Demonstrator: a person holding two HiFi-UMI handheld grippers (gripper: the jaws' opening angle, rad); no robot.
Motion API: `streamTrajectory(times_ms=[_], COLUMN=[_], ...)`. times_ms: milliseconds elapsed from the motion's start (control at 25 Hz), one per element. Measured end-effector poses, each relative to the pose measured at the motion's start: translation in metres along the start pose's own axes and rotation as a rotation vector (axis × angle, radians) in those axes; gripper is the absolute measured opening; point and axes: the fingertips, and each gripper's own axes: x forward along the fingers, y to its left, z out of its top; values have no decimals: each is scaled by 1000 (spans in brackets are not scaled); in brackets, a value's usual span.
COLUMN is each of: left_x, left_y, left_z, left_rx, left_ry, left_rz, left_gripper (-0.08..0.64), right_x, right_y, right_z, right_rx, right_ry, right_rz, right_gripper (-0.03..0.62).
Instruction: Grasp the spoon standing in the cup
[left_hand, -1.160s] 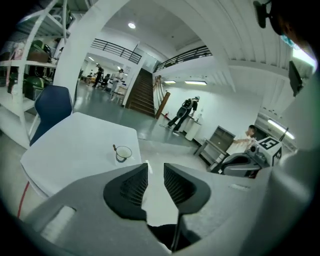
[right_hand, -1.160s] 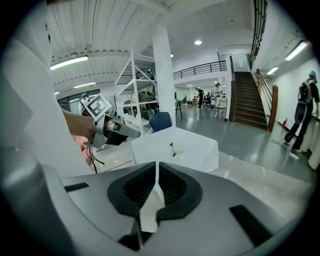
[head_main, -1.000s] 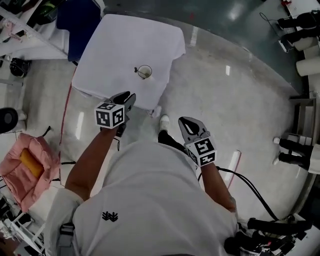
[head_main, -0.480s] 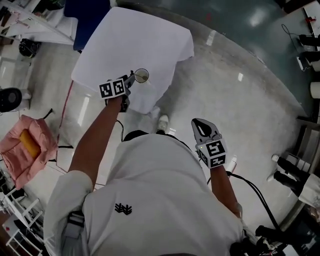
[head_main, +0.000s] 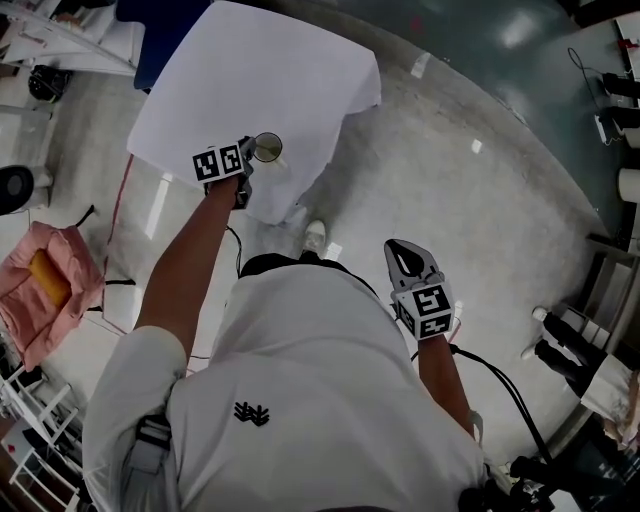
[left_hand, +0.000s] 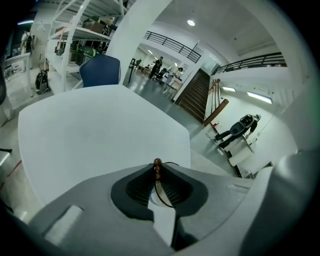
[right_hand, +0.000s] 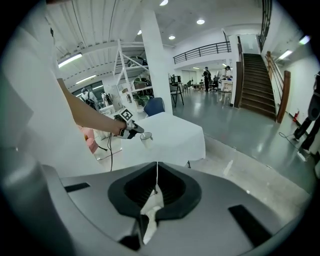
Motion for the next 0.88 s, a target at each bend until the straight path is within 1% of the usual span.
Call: streamTrajectory(times_ms=[200,360,640,880], left_x=[-10,-29,-87,-147], left_y=[-14,-21,-29,-30], left_z=[9,21,40,41], left_rx=[46,63,55,13], left_ry=[-51,-86,-189,-257], left_rz=[-8,-26,-71,-88], left_gripper=[44,44,44,44], right_x=[6,19,42,54], right_y=[-1,9,40,74], right_z=[6,15,38,50], right_rx=[-6,-38,-105,-155], right_ry=[-19,-18,-57,-74], right_rz=[28,66,134,190], right_gripper=[15,15,15,15])
